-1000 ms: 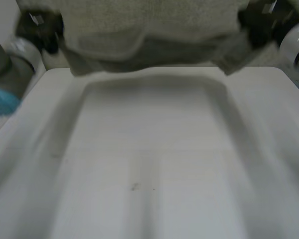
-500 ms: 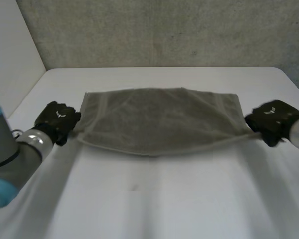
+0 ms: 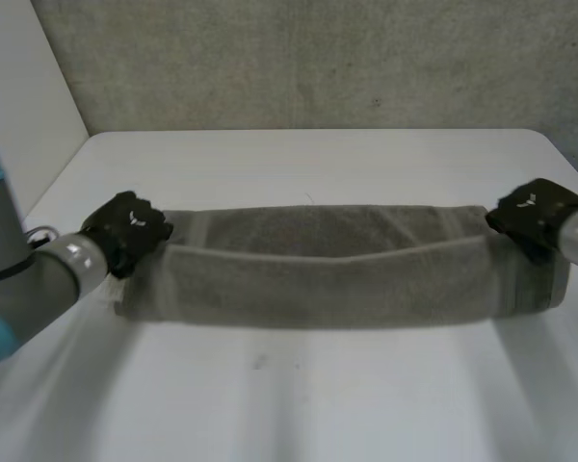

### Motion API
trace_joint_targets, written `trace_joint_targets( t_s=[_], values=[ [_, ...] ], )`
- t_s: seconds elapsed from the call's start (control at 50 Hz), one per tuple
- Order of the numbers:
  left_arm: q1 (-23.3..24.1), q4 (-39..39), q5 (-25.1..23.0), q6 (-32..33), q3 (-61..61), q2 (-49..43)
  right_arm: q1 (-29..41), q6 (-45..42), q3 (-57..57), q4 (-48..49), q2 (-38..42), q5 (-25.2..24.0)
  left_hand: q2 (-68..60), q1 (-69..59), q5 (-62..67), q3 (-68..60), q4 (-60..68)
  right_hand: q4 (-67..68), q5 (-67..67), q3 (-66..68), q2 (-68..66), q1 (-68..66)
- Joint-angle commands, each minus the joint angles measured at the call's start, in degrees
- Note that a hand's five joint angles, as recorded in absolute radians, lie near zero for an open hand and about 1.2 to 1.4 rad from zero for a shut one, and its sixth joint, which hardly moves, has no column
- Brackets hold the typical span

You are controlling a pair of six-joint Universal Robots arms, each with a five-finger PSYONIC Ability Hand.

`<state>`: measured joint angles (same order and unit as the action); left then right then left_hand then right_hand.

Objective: Fold the towel.

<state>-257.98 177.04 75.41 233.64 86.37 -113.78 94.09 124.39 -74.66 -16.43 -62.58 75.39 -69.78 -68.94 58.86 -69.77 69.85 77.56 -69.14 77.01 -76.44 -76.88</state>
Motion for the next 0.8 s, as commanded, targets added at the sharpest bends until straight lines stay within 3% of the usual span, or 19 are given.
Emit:
trace_joint_targets(
  t_s=[0.02,0.14,0.24,0.42,0.52,0.54,0.56,0.58,0.6,0.64,0.66,0.8],
  values=[
    [2.48,0.32,3.34,-3.18,-24.81,-19.69,4.96,4.45,22.50,3.95,19.57,3.97,-10.22,-11.06,11.14,-10.23,10.15,2.44,-0.86,2.99,-3.56,-3.12],
    [3.80,0.14,3.87,-5.65,-35.66,-27.10,6.19,5.95,31.41,5.01,26.28,4.94,-10.22,-11.06,11.14,-10.23,10.15,2.44,-0.86,2.99,-3.56,-3.12],
    [4.15,-0.38,7.64,-5.74,-49.42,-36.49,6.99,6.83,41.24,7.02,32.77,8.45,-10.22,-11.06,11.14,-10.23,10.15,2.44,-0.86,2.99,-3.56,-3.12],
    [4.24,-5.13,8.79,-5.83,-61.06,-44.24,7.42,6.57,49.17,6.76,37.97,9.16,-10.22,-11.06,11.14,-10.23,10.15,2.44,-0.86,2.99,-3.56,-3.12],
    [4.59,-5.39,9.05,-5.83,-61.76,-45.03,7.42,6.48,50.22,6.50,38.94,9.07,-10.22,-11.06,11.14,-10.23,10.15,-8.10,9.68,-7.55,6.98,7.42],
    [4.59,-5.48,9.23,-5.92,-61.59,-45.12,7.51,6.65,50.40,6.59,38.94,9.42,-10.22,-11.06,11.14,-10.23,10.15,-24.42,26.00,-23.87,23.30,23.74],
    [4.85,-5.57,9.49,-5.92,-61.41,-45.12,7.51,6.57,50.31,6.59,38.77,9.60,10.24,9.40,-9.32,10.24,-10.31,-67.56,69.14,-67.01,66.44,66.88],
    [4.85,-5.57,9.49,-5.92,-61.41,-45.12,7.51,6.57,50.31,6.59,38.76,9.60,10.44,9.61,-9.52,10.44,-10.52,-67.56,69.14,-67.01,66.44,66.88],
    [5.55,-5.57,10.28,-5.83,-61.24,-45.12,7.60,6.57,50.40,6.59,38.68,9.60,59.78,58.94,-58.86,59.77,-59.85,-67.56,69.14,-67.01,66.44,66.88],
    [6.35,-5.48,10.99,-5.74,-61.06,-44.68,7.86,6.74,50.48,6.59,38.50,9.34,53.68,52.84,-52.76,53.67,-53.75,-67.56,69.14,-67.01,66.44,66.88],
    [6.61,-5.48,11.42,-5.92,-60.97,-44.34,8.21,7.00,50.57,6.59,38.07,9.25,59.78,58.94,-58.86,59.77,-59.85,-67.56,69.14,-67.01,66.44,66.88],
    [6.96,-5.48,12.39,-8.55,-60.35,-40.20,8.48,10.35,48.99,6.15,33.14,9.42,59.78,58.94,-58.86,59.77,-59.85,-67.56,69.14,-67.01,66.44,66.88]
  ],
)
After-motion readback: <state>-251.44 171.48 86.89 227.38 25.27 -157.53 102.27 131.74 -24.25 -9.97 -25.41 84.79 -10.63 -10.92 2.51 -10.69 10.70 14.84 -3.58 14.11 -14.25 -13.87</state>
